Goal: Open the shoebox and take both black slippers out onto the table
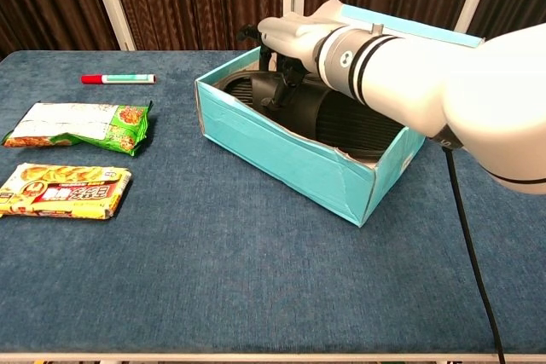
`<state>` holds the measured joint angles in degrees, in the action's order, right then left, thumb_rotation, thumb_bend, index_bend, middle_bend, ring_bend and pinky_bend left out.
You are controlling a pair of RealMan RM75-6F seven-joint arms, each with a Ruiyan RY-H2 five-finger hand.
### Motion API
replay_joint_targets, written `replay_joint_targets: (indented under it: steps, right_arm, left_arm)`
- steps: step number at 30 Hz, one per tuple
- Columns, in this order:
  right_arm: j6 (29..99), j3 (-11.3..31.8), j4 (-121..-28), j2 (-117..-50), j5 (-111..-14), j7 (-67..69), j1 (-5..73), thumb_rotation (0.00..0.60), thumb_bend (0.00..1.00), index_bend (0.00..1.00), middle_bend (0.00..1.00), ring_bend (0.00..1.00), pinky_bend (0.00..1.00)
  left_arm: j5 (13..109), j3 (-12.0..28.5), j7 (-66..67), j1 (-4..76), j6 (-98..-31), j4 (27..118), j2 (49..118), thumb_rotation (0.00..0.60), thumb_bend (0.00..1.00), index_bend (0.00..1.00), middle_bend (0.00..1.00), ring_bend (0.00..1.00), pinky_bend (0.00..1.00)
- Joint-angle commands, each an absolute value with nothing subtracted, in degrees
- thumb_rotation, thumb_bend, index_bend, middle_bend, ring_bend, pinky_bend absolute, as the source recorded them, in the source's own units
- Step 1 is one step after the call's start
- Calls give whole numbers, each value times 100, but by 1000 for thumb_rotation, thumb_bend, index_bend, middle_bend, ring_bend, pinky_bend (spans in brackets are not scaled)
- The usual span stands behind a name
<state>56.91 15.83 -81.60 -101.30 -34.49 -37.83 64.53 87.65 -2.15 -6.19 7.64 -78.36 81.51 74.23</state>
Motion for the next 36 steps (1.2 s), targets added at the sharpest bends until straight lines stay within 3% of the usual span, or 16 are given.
replay_joint_targets:
  steps: [1,17,22,28,36]
  right_arm:
    - [5701,1565,-8212,-10106,-3468,-3802,6429,600,306,26,502,324,0]
    - [6116,1746,-8352,-10058,-4000,-3342,6128,600,446,137,677,527,0]
    - [6306,1982,-8522,-9923,-4427,-2855,5967,600,518,169,718,568,10]
    - [6517,2216,-8885,-9664,-4775,-2514,5801,600,607,236,742,591,72]
    - [6589,2536,-9243,-9493,-5098,-2172,5786,600,617,301,743,591,129]
  left_arm:
    - [8763,-222,-622,767,-7819,8152,7420,600,0,118,209,171,305]
    - [8787,-245,-597,784,-7782,8195,7407,600,0,118,209,171,305]
    - [8772,-241,-585,807,-7736,8233,7387,600,0,119,209,171,305]
    - [8772,-222,-546,832,-7725,8298,7370,600,0,118,208,171,306]
    - [8723,-213,-476,851,-7676,8374,7332,600,0,119,204,171,306]
